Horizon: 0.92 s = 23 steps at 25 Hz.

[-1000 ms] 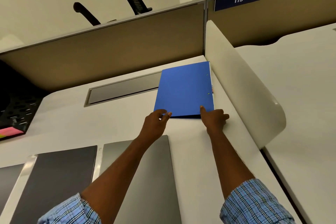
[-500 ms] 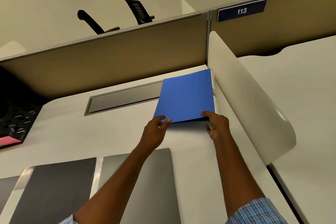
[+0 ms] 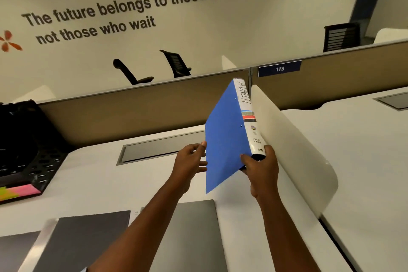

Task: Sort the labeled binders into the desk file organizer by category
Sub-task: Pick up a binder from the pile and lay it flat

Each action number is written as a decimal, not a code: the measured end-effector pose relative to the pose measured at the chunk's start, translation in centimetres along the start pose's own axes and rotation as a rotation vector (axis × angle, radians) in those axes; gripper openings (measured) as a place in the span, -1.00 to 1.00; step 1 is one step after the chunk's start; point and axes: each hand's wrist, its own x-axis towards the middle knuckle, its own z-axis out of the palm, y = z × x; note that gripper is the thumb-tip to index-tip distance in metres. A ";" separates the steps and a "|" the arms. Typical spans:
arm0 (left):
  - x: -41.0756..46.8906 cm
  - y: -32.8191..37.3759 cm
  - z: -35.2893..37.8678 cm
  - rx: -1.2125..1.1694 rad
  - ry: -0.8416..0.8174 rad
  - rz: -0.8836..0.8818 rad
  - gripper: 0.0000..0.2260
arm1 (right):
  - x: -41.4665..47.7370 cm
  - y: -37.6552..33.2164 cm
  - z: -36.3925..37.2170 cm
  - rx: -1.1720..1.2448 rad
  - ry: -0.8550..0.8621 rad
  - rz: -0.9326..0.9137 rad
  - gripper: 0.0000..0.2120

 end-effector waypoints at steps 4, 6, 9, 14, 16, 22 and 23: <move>-3.0 1.6 -2.1 -0.098 -0.122 -0.103 -0.48 | -6.3 -1.2 0.0 -0.328 0.017 -0.272 -0.55; -4.2 2.4 -3.2 -0.175 -0.181 -0.139 -0.29 | -9.8 -1.7 0.0 -0.379 -0.016 -0.380 -0.60; -6.3 2.6 -4.8 -0.350 -0.266 -0.156 -0.17 | -14.4 -1.6 0.0 -0.467 -0.050 -0.496 -0.65; -10.6 0.9 -6.7 -0.390 -0.245 -0.098 -0.32 | -20.7 -1.0 -0.2 -0.600 -0.070 -0.637 -0.60; -11.9 0.1 -7.5 -0.396 -0.214 -0.103 -0.42 | -22.9 -0.7 -0.3 -0.610 -0.094 -0.653 -0.56; -15.0 -3.6 -9.5 -0.493 -0.178 -0.099 -0.71 | -28.1 -0.1 -1.3 -0.631 -0.368 -0.511 -0.29; -15.4 -3.9 -9.9 -0.499 -0.181 -0.089 -0.72 | -28.7 -0.3 -1.6 -0.645 -0.475 -0.449 -0.18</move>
